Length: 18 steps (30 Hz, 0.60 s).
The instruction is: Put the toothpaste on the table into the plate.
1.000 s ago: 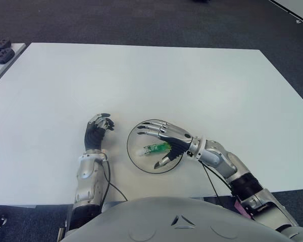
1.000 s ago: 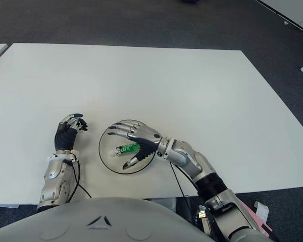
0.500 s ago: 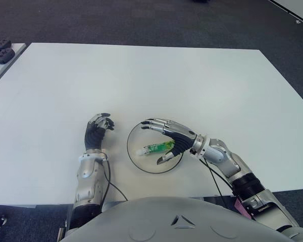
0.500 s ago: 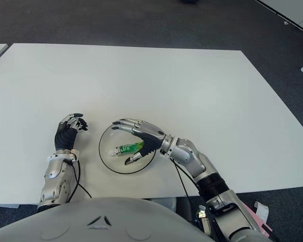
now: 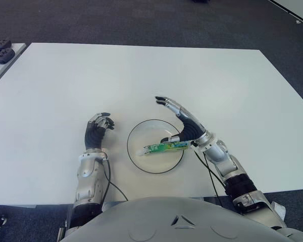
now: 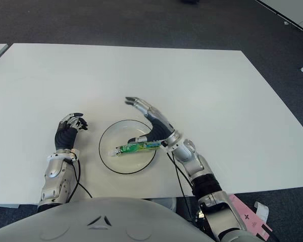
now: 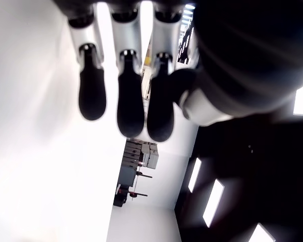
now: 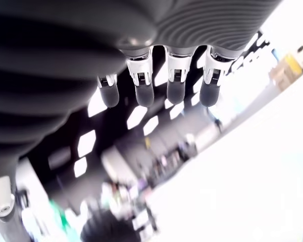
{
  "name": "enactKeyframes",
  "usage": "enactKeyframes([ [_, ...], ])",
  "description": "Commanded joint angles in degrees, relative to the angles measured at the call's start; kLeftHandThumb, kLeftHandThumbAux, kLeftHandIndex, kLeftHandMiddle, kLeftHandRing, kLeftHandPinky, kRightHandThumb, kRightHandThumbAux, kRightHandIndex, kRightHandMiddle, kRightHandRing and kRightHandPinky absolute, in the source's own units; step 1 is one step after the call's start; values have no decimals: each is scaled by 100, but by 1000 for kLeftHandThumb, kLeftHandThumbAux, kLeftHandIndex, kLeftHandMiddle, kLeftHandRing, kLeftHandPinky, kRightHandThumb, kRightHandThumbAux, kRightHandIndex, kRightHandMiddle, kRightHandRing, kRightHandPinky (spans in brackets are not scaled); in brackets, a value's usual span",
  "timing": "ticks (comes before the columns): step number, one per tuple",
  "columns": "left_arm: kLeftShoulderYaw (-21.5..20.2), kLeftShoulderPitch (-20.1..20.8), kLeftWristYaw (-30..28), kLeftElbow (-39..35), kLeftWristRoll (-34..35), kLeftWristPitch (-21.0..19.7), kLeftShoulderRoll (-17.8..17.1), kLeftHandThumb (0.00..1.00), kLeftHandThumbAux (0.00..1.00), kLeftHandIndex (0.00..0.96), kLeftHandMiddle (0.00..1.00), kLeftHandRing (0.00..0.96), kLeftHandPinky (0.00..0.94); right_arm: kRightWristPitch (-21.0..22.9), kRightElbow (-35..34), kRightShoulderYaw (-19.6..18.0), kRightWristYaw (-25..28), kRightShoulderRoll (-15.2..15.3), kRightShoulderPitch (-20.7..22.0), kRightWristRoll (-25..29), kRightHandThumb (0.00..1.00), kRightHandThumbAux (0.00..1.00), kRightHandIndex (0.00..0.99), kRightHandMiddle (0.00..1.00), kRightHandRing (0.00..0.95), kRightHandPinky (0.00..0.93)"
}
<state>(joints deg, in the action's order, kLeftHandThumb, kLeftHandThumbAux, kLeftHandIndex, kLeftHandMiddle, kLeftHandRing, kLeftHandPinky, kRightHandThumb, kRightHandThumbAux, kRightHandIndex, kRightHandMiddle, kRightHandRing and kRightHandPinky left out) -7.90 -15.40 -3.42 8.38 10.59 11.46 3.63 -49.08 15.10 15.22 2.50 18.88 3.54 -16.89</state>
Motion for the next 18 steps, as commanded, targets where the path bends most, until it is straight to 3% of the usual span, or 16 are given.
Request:
enactKeyframes([
  [1, -14, -112, 40, 441, -37, -317, -15, 709, 716, 434, 603, 588, 584, 193, -21, -228, -101, -359, -209, 553, 0, 600, 82, 91, 60, 101],
  [3, -22, -87, 26, 473, -31, -307, -28, 709, 717, 434, 606, 591, 586, 327, -66, -288, -102, -480, -256, 703, 0, 621, 113, 117, 87, 140],
  [9, -22, -52, -8, 505, -20, -299, -70, 709, 717, 434, 610, 596, 588, 1339, -500, -552, -72, -950, -536, 1463, 0, 692, 211, 229, 223, 279],
  [13, -29, -22, -85, 557, 24, -207, -90, 708, 717, 434, 616, 605, 598, 1658, -431, -802, -114, -1217, -741, 1859, 26, 742, 283, 314, 309, 352],
  [18, -48, 28, -37, 593, 23, -284, -93, 709, 716, 435, 623, 614, 606, 2455, -832, -996, -235, -1460, -1087, 2064, 96, 844, 353, 381, 364, 383],
])
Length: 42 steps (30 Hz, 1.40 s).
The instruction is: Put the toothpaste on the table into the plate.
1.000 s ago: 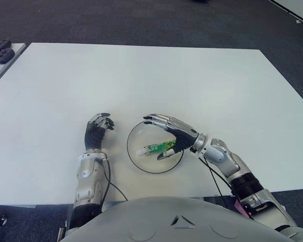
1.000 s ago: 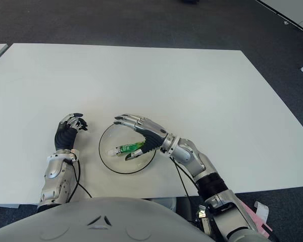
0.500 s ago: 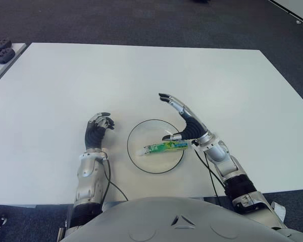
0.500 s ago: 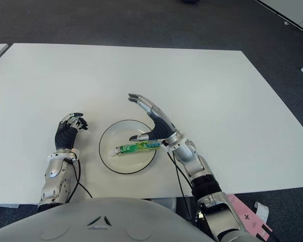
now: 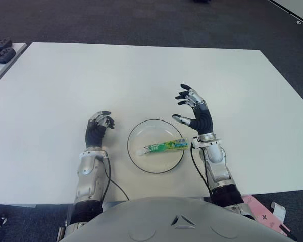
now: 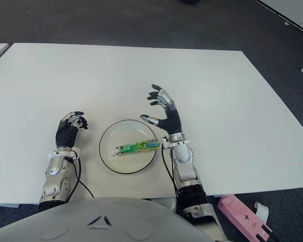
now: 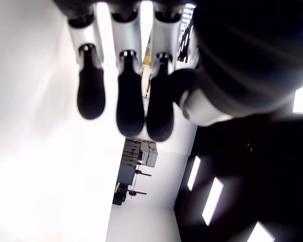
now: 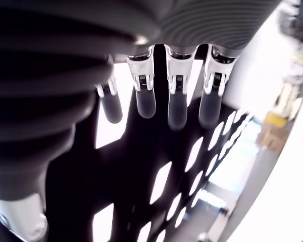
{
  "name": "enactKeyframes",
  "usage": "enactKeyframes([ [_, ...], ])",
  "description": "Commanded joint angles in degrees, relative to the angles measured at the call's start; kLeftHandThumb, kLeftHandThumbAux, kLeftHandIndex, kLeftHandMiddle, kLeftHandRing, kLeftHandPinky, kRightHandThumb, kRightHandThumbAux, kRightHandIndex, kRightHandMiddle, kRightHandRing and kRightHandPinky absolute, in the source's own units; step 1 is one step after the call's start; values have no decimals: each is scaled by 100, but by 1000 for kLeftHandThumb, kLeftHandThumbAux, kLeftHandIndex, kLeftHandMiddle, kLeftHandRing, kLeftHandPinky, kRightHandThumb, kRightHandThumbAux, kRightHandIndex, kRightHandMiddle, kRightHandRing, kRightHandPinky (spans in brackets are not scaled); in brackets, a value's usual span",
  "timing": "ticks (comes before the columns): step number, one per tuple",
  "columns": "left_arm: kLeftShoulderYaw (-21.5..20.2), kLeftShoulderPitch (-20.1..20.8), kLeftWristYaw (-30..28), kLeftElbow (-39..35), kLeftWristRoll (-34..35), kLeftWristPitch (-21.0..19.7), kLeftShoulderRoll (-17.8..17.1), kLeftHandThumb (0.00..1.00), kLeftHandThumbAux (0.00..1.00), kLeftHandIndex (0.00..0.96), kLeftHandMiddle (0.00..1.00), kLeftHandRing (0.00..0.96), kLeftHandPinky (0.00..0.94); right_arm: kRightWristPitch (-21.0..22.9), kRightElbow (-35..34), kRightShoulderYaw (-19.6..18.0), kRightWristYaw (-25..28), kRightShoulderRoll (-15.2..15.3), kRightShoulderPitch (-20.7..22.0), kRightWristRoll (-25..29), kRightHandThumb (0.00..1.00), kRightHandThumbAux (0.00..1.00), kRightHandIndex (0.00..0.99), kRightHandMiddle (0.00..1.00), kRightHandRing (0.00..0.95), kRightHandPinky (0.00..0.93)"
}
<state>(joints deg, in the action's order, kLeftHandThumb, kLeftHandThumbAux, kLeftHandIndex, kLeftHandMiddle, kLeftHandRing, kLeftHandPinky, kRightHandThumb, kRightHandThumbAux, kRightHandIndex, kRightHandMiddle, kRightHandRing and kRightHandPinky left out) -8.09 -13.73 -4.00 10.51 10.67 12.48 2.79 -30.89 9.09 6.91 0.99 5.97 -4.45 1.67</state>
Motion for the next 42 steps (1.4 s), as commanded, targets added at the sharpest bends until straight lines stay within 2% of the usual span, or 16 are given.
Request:
enactKeyframes([
  [1, -31, -133, 38, 378, 9, -416, -11, 709, 716, 435, 624, 615, 606, 770, -307, -189, -99, -203, -324, 227, 110, 865, 367, 391, 373, 389],
  [6, -44, -91, 79, 371, -21, -472, -28, 709, 716, 435, 626, 617, 610, 1604, -625, -331, -292, -381, -497, 209, 141, 912, 403, 417, 399, 413],
  [10, -51, -64, 66, 397, -30, -426, -36, 709, 716, 435, 628, 621, 616, 1928, -686, -431, -359, -512, -523, 237, 148, 937, 428, 440, 427, 450],
  [11, -55, -55, 58, 410, -26, -409, -37, 709, 716, 435, 629, 622, 617, 1963, -660, -459, -371, -547, -515, 247, 255, 897, 427, 444, 433, 455],
  [12, -60, -44, 59, 417, -15, -416, -34, 709, 716, 435, 631, 624, 619, 1945, -549, -500, -380, -583, -481, 261, 411, 839, 425, 450, 441, 464],
  [13, -64, -38, 61, 419, -6, -428, -32, 709, 716, 435, 632, 625, 618, 1929, -475, -528, -381, -607, -456, 264, 512, 802, 424, 456, 447, 468],
  [16, -82, -17, 85, 431, 16, -464, -15, 709, 716, 435, 634, 627, 614, 1710, 30, -673, -366, -656, -318, 290, 632, 757, 423, 464, 457, 471],
  [18, -92, -2, 97, 447, 19, -464, -9, 709, 716, 435, 635, 627, 612, 1550, 351, -777, -346, -672, -231, 306, 662, 745, 423, 469, 462, 474],
  [30, -138, 84, -31, 591, 112, -290, -14, 710, 716, 435, 635, 628, 613, 1026, 1267, -1134, -212, -619, 41, 264, 697, 734, 422, 467, 464, 455],
  [42, -146, 111, 84, 625, 86, -353, -28, 711, 716, 435, 632, 624, 602, 894, 1696, -1324, -340, -675, 180, 220, 699, 734, 424, 471, 476, 483],
])
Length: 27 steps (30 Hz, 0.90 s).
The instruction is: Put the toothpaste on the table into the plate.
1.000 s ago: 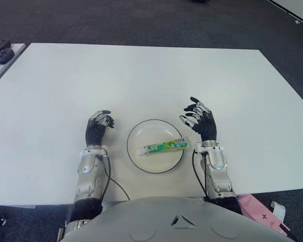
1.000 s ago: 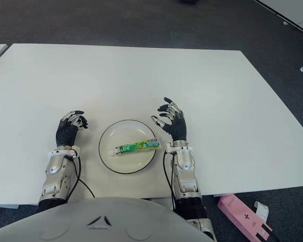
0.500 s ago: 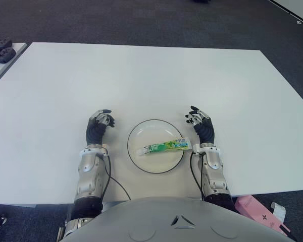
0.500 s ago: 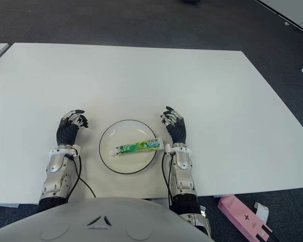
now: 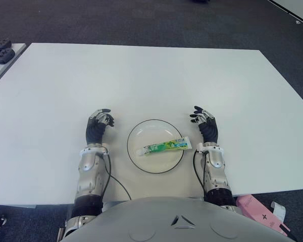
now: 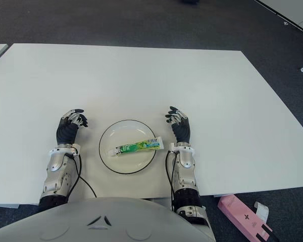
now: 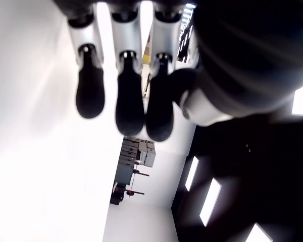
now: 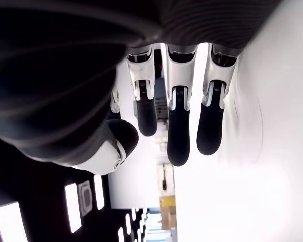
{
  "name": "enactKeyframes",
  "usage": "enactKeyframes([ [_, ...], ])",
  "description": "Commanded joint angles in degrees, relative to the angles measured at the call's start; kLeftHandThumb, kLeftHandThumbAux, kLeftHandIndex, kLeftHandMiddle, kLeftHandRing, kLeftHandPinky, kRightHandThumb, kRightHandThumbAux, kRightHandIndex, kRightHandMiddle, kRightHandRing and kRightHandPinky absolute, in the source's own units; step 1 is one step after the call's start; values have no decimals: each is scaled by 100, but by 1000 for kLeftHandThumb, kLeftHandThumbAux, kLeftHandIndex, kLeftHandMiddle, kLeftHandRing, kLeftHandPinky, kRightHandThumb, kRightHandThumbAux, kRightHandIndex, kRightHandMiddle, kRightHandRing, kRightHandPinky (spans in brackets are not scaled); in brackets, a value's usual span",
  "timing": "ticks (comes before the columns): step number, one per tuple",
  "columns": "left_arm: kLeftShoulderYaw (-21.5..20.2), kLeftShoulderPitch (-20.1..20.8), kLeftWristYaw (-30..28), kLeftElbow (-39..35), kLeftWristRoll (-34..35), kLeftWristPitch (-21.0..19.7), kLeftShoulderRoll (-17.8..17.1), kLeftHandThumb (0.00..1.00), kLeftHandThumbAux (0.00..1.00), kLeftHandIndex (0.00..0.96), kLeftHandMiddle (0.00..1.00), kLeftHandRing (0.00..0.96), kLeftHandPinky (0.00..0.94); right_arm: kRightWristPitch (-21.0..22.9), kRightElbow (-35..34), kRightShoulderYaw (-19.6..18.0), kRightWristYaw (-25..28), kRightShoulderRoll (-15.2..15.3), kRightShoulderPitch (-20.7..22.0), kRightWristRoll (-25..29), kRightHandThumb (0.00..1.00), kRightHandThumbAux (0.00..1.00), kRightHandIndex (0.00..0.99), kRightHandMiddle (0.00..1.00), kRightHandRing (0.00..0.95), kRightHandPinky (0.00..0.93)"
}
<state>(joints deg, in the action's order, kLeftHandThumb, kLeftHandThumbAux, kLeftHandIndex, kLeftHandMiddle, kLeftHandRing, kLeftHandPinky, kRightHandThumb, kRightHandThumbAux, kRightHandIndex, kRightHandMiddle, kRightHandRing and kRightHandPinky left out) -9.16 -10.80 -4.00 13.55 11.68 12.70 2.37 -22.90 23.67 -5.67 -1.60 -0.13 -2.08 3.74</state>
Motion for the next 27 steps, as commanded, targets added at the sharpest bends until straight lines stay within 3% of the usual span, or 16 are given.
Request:
enactKeyframes([
  [1, -39, -182, 89, 323, -20, -376, 14, 711, 716, 435, 631, 623, 602, 89, 251, -71, -90, -70, -54, 11, 700, 734, 424, 474, 478, 486],
  [13, -40, -210, 101, 351, -111, -227, 11, 710, 716, 435, 633, 628, 616, 189, 202, -162, -240, -125, -161, 37, 704, 729, 428, 514, 513, 503],
  [18, -4, -239, 67, 352, -175, -141, -33, 709, 717, 435, 658, 660, 668, 184, 226, -192, -260, -109, -177, 16, 702, 727, 430, 546, 536, 527],
  [27, 42, -288, 161, 211, -313, -392, -93, 706, 719, 435, 717, 727, 750, 230, 312, -222, -343, -74, -150, -70, 702, 726, 433, 631, 622, 621],
])
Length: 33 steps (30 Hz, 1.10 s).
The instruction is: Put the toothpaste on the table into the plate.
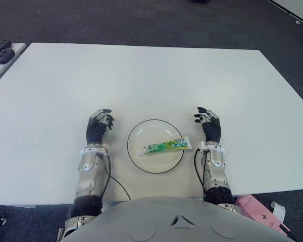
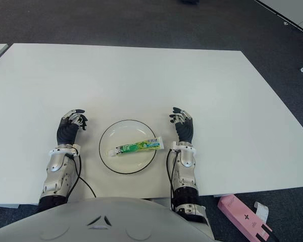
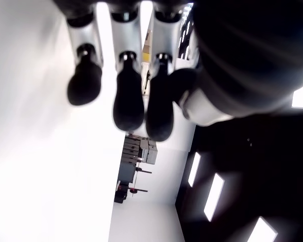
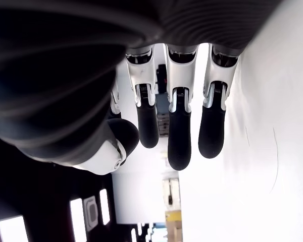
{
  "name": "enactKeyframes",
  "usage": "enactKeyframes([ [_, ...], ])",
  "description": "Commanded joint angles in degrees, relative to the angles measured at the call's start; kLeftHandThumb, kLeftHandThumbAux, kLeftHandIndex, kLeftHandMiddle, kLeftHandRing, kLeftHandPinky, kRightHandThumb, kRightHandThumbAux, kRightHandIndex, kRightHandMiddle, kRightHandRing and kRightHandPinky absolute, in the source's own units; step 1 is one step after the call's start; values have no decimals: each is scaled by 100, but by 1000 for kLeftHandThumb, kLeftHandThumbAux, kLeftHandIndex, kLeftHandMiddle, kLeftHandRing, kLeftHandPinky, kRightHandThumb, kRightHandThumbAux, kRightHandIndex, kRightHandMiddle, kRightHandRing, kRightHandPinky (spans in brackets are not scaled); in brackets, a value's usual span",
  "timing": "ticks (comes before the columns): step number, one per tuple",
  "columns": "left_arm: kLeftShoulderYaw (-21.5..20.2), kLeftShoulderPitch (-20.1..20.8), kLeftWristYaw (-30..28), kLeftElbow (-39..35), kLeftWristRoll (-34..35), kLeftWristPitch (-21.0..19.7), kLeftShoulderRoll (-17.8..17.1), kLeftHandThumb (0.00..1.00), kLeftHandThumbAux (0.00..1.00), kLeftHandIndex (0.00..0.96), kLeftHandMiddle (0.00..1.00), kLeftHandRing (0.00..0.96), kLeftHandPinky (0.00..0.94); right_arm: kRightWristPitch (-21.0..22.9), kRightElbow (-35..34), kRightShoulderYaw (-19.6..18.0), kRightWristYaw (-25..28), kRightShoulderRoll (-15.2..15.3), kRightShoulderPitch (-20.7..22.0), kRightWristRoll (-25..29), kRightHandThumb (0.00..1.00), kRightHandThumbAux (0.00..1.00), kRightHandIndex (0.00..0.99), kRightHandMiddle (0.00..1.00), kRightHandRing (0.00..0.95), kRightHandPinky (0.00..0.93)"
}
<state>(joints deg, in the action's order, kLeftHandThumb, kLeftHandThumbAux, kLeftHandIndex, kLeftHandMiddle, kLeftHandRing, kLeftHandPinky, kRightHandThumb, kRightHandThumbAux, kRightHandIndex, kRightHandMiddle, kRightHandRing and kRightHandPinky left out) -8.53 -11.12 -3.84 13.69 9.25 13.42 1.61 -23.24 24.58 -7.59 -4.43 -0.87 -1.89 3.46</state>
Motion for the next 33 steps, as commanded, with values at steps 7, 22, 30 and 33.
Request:
enactKeyframes([
  [7, 21, -311, 445, -173, -222, -941, 32, 705, 720, 434, 767, 782, 810, 345, 218, -14, -167, 13, -152, -144, 702, 725, 437, 726, 718, 749],
  [22, 65, -394, 472, -375, -375, -1069, -44, 703, 721, 436, 833, 848, 846, 662, 13, 3, -418, -142, -192, -176, 705, 725, 439, 840, 827, 836],
  [30, 43, -408, 543, -452, -422, -1125, -33, 702, 721, 436, 838, 853, 849, 722, 22, -24, -478, -204, -161, -135, 705, 725, 439, 852, 839, 840],
  [33, 47, -408, 525, -460, -440, -1106, -45, 701, 722, 436, 838, 852, 845, 803, 26, -12, -488, -201, -139, -148, 705, 724, 439, 855, 841, 841],
])
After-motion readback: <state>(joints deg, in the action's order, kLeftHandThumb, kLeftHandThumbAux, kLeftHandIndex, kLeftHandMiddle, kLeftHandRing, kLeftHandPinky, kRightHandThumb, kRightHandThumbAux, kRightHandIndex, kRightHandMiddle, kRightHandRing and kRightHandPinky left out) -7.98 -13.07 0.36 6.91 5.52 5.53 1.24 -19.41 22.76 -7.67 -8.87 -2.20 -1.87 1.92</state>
